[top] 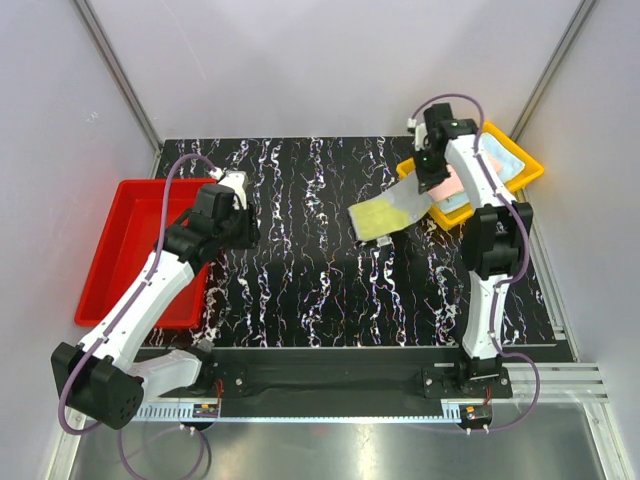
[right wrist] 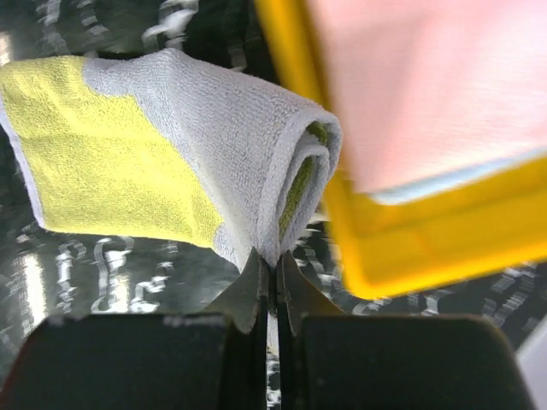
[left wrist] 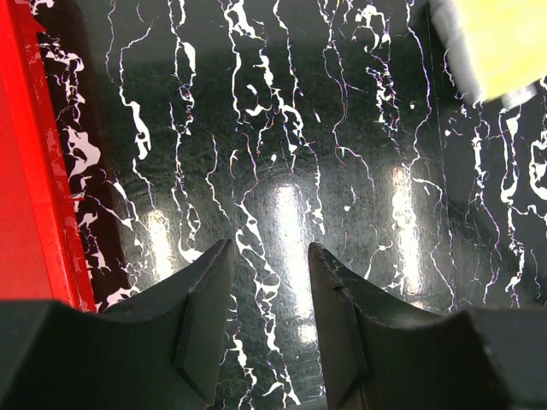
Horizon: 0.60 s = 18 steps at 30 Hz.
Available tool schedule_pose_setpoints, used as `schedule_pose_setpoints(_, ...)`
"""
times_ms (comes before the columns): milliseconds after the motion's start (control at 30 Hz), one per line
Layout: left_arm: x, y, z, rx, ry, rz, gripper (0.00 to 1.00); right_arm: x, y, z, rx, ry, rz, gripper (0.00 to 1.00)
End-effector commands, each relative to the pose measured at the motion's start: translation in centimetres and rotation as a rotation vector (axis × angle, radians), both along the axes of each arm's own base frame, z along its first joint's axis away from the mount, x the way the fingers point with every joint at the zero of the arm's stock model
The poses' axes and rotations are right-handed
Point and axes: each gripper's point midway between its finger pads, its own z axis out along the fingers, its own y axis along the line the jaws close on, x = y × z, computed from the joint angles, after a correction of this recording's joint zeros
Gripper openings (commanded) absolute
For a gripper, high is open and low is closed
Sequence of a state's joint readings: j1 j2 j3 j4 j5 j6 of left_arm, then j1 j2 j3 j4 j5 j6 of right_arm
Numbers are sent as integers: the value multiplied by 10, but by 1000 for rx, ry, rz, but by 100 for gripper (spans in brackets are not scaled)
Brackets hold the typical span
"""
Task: Fold and stack the towels
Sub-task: Neatly place the folded towel into the bin
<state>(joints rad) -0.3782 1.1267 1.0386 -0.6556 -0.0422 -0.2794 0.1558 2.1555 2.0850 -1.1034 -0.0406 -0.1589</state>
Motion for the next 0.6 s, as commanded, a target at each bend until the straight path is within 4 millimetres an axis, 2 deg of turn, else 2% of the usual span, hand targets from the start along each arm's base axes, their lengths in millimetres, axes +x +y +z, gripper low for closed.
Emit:
schedule_pose_setpoints(0, 9, -1, 17, -15, -75, -6, 46, 18, -46, 37, -117, -101, -47, 0)
schedule_pose_setpoints(167, 12, -3, 14, -21, -58, -16, 46, 40, -94, 52, -189, -177, -117, 0)
schedule_pose_setpoints(267, 11, -4, 11, -24, -51, -19, 46, 54, -108, 67, -208, -250, -137, 0)
schedule_pose_setpoints(333, 11, -5, 9, -25, -44, -22, 46, 65, -109, 82, -207, -307, -140, 0)
schedule_pose_setpoints(367, 11, -5, 9, -26, -43, -21, 46, 66, -125, 87, -214, -321, -161, 0)
schedule_pose_setpoints(433, 13, -4, 7, -22, -37, -16, 46, 75, -128, 102, -209, -374, -154, 0)
schedule_pose_setpoints(567, 15, -3, 6, -20, -28, -12, 46, 82, -127, 110, -221, -398, -100, 0)
